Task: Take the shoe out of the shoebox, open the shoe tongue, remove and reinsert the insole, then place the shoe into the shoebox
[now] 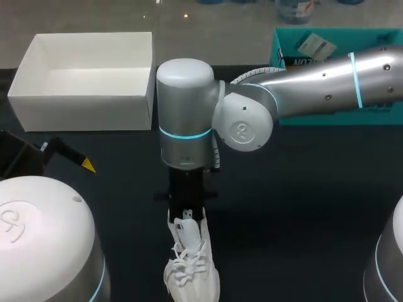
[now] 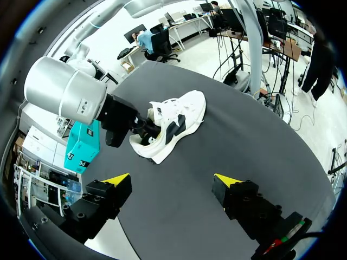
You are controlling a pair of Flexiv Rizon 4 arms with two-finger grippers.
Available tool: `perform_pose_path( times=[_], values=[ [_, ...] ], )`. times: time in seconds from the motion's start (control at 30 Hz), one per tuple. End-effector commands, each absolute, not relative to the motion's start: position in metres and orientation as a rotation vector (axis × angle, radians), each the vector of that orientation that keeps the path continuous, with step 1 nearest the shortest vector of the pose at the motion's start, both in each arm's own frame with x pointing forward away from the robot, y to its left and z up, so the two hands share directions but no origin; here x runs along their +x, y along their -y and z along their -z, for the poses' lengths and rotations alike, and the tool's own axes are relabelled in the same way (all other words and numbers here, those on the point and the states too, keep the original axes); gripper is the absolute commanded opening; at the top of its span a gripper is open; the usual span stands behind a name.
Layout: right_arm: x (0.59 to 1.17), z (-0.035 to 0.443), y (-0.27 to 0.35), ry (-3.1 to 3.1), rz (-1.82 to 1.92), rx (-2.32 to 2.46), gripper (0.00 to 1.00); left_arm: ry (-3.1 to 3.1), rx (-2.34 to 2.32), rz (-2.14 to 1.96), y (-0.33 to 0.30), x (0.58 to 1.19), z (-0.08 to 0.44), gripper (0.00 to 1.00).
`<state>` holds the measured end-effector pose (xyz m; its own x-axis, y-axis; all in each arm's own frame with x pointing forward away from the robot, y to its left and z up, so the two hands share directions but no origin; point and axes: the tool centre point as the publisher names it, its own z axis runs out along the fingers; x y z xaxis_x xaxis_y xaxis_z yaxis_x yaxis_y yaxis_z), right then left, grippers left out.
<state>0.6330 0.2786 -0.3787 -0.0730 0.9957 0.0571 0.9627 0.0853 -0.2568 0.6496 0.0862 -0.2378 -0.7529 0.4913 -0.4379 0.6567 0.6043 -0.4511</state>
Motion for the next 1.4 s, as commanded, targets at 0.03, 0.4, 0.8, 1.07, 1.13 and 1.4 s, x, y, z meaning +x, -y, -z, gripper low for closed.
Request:
perform_pose_path(
  times=[0.03, 0.4, 0.8, 1.07, 1.13, 1.4],
  values=[
    [0.632, 0.377, -0.279, 2.144, -0.222, -1.974, 0.6, -2.566, 0.941, 0.88, -0.086, 0.65, 0.238, 1.0],
    [0.631, 0.379, -0.282, 2.147, -0.224, -1.96, 0.89, -2.566, 0.941, 0.88, -0.086, 0.65, 0.238, 1.0],
    [0.634, 0.363, -0.287, 2.211, -0.204, -1.978, 1.0, -2.566, 0.941, 0.88, -0.086, 0.65, 0.238, 1.0],
    [0.646, 0.338, -0.286, 2.272, -0.158, -2.024, 1.0, -2.566, 0.941, 0.88, -0.086, 0.65, 0.238, 1.0],
    [0.649, 0.33, -0.284, 2.281, -0.143, -2.042, 1.0, -2.566, 0.941, 0.88, -0.086, 0.65, 0.238, 1.0],
    [0.645, 0.298, -0.276, 2.301, -0.137, -2.089, 1.0, -2.566, 0.941, 0.88, -0.086, 0.65, 0.238, 1.0]
  ],
)
